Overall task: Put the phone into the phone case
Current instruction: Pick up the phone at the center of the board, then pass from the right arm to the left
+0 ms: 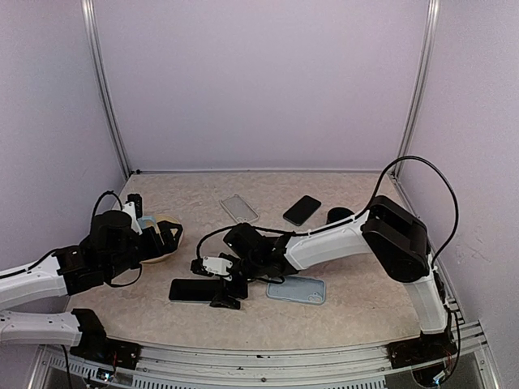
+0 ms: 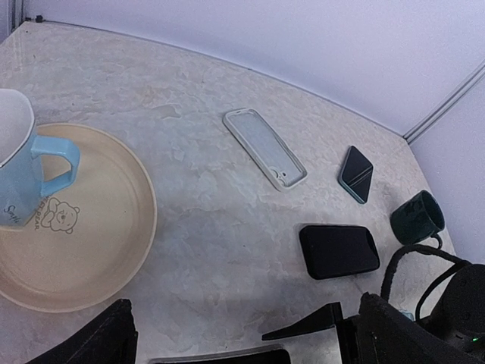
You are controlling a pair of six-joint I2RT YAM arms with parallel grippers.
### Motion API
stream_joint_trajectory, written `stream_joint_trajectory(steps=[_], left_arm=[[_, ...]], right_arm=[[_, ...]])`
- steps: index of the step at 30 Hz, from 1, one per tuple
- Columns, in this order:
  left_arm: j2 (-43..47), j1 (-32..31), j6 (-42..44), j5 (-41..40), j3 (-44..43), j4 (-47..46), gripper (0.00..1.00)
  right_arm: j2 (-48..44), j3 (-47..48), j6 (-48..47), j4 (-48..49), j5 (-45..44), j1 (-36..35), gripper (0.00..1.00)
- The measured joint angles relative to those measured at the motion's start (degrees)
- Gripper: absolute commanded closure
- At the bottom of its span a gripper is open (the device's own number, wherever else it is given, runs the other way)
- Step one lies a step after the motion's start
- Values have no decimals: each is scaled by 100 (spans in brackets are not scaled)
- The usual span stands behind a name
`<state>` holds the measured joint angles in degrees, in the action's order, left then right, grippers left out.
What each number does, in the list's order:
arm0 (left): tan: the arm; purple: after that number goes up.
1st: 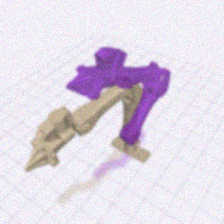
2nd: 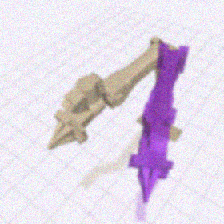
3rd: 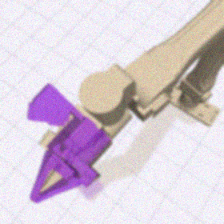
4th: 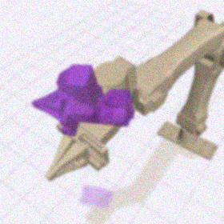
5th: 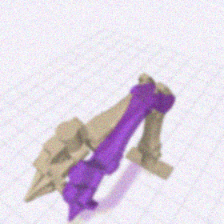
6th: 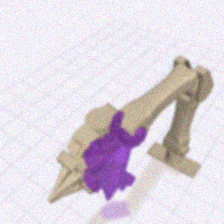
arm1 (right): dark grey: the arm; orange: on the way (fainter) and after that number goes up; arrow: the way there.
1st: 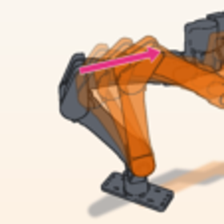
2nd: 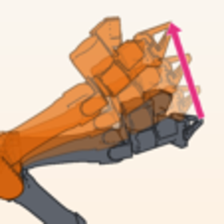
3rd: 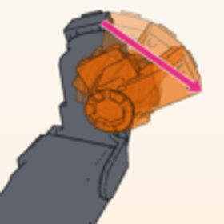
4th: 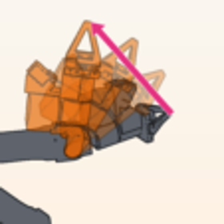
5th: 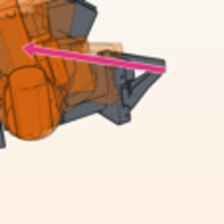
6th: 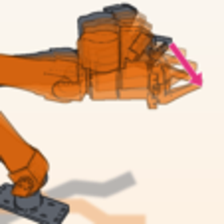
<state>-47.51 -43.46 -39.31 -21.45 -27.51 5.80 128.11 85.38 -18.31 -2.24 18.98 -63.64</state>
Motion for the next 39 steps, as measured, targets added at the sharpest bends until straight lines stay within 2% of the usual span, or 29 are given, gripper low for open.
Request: stream_joint_trajectory(steps=[3,13,14,17,19,27,39], left_arm=[[0,0,-15,-4,0,0,1],[116,0,-59,-96,0,-2,1],[129,0,-66,-107,0,-2,1],[179,0,-79,-131,0,-2,1],[197,0,-92,-138,0,0,1],[103,0,-175,-131,0,2,1],[-186,164,-229,352,96,-111,1]], right_arm=[[26,4,24,11,-22,0,1],[173,138,153,-9,50,0,17],[177,146,164,-20,68,0,19],[221,240,173,-107,109,0,39],[256,321,184,-168,142,0,44],[302,407,155,-203,98,2,45],[-605,-780,-9,221,-455,7,47]])
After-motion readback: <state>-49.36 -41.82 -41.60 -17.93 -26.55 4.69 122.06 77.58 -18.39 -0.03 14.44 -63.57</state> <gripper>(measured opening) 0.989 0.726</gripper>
